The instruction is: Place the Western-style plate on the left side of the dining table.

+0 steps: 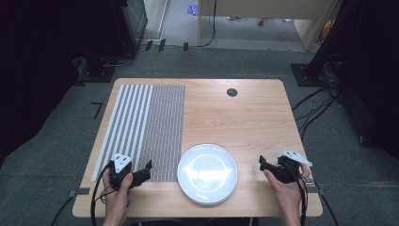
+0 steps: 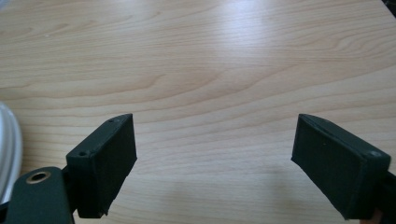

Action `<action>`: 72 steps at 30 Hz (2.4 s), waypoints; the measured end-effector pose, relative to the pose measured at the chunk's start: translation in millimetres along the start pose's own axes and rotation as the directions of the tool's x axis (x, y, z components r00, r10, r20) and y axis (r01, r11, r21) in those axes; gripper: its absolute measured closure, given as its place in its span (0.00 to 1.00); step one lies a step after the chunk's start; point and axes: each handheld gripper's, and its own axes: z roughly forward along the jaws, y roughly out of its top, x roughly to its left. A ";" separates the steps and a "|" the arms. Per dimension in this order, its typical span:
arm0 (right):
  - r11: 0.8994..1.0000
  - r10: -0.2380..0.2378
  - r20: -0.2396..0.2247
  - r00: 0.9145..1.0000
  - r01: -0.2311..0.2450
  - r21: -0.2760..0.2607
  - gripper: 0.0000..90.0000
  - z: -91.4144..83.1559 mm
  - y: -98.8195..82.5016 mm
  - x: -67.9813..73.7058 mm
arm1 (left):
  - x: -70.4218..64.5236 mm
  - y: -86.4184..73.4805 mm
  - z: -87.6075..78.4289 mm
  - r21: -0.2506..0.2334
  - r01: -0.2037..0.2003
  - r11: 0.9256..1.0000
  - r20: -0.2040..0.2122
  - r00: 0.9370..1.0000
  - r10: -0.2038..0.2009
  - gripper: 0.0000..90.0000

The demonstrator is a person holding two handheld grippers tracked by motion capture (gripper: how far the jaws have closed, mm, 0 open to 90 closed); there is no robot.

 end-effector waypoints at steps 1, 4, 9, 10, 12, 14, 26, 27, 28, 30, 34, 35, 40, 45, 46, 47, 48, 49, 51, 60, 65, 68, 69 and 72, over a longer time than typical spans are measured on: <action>1.000 0.001 -0.006 1.000 -0.001 0.000 0.15 -0.6 0.1 2.6 | -0.5 -0.1 0.0 0.001 -0.002 1.000 0.001 1.000 0.002 0.22; 1.000 -0.007 -0.020 1.000 0.007 -0.008 0.15 -2.0 0.3 8.5 | -3.1 -0.3 0.5 0.003 -0.008 1.000 0.004 1.000 0.008 0.22; 1.000 -0.021 -0.038 0.999 0.021 -0.012 0.15 -4.1 0.5 20.1 | -9.0 -1.4 1.5 0.006 -0.022 1.000 0.012 1.000 0.022 0.22; 0.999 -0.037 -0.041 0.998 0.036 -0.014 0.15 -4.1 0.7 22.7 | -10.3 -1.6 1.3 0.000 -0.023 1.000 0.020 1.000 0.023 0.22; 0.998 -0.054 -0.044 0.998 0.053 -0.017 0.15 -5.0 1.3 28.6 | -13.1 -1.5 1.4 -0.003 -0.025 1.000 0.034 0.999 0.025 0.22; 0.998 -0.062 -0.055 0.997 0.061 -0.022 0.15 -6.1 1.9 33.7 | -15.0 -1.6 1.6 0.000 -0.029 1.000 0.040 0.999 0.029 0.22; 0.993 -0.107 -0.106 0.989 0.101 -0.057 0.36 -10.0 -0.4 54.3 | -24.7 -2.7 1.6 0.003 -0.048 0.999 0.072 0.996 0.048 0.21; 0.993 -0.110 -0.122 0.986 0.104 -0.056 0.38 -10.0 -0.8 55.9 | -25.7 -3.0 1.6 0.001 -0.051 0.999 0.082 0.995 0.050 0.21; 0.993 -0.112 -0.135 0.984 0.105 -0.056 0.41 -10.2 -1.4 57.9 | -27.2 -3.1 1.6 0.001 -0.053 0.999 0.093 0.994 0.052 0.22; 0.991 -0.128 -0.148 0.981 0.119 -0.066 0.47 -11.0 -2.7 61.7 | -29.6 -3.2 1.7 0.003 -0.056 0.998 0.103 0.993 0.055 0.22; 0.990 -0.129 -0.168 0.977 0.116 -0.081 0.52 -12.6 -5.4 69.2 | -33.1 -3.7 1.7 0.004 -0.039 0.999 0.124 0.992 0.039 0.25; 0.990 -0.126 -0.175 0.976 0.113 -0.084 0.52 -12.1 -5.9 70.0 | -33.4 -3.8 1.8 0.005 -0.033 0.999 0.132 0.991 0.032 0.25; 0.994 -0.111 -0.208 0.972 0.104 -0.044 0.54 -7.7 -8.5 71.9 | -34.7 -5.0 2.3 0.011 -0.027 1.000 0.149 0.989 0.025 0.28; 0.995 -0.099 -0.207 0.973 0.096 -0.026 0.61 -7.4 -10.5 73.5 | -38.2 -6.4 2.5 0.012 -0.034 0.999 0.160 0.987 0.031 0.32; 0.996 -0.091 -0.208 0.974 0.088 -0.025 0.61 -7.4 -10.7 73.8 | -39.0 -6.7 2.6 0.012 -0.036 0.999 0.163 0.986 0.033 0.32; 0.997 -0.083 -0.212 0.974 0.080 -0.023 0.62 -7.3 -11.0 73.7 | -39.7 -7.0 2.7 0.013 -0.042 0.999 0.166 0.985 0.039 0.34; 0.997 -0.073 -0.216 0.974 0.070 -0.020 0.63 -7.0 -11.4 73.8 | -40.6 -7.4 3.0 0.014 -0.042 0.999 0.170 0.985 0.039 0.36; 0.998 -0.067 -0.222 0.973 0.065 -0.018 0.64 -6.6 -12.0 73.9 | -41.3 -7.8 3.2 0.017 -0.046 0.999 0.179 0.983 0.043 0.37; 0.998 -0.061 -0.235 0.970 0.060 -0.011 0.67 -5.9 -13.4 74.8 | -42.5 -8.5 3.6 0.019 -0.046 0.999 0.191 0.981 0.042 0.40; 0.999 -0.034 -0.268 0.963 0.032 -0.013 0.74 -6.8 -16.7 79.1 | -49.0 -11.8 5.4 0.036 -0.032 0.999 0.271 0.962 0.021 0.49; 0.999 -0.032 -0.274 0.961 0.028 -0.019 0.77 -5.6 -20.3 79.6 | -52.8 -13.2 5.4 0.040 -0.040 0.998 0.306 0.952 0.026 0.55; 1.000 -0.027 -0.282 0.959 0.023 -0.017 0.79 -5.2 -21.4 80.2 | -53.0 -14.0 7.3 0.064 -0.030 0.998 0.333 0.943 0.007 0.59; 1.000 -0.025 -0.284 0.959 0.022 -0.012 0.79 -4.8 -21.8 80.4 | -53.6 -14.6 8.1 0.069 -0.030 0.997 0.337 0.942 0.005 0.59; 1.000 -0.016 -0.298 0.955 0.018 0.004 0.83 -2.7 -23.1 80.5 | -55.2 -16.6 9.2 0.078 -0.029 0.997 0.350 0.937 0.000 0.59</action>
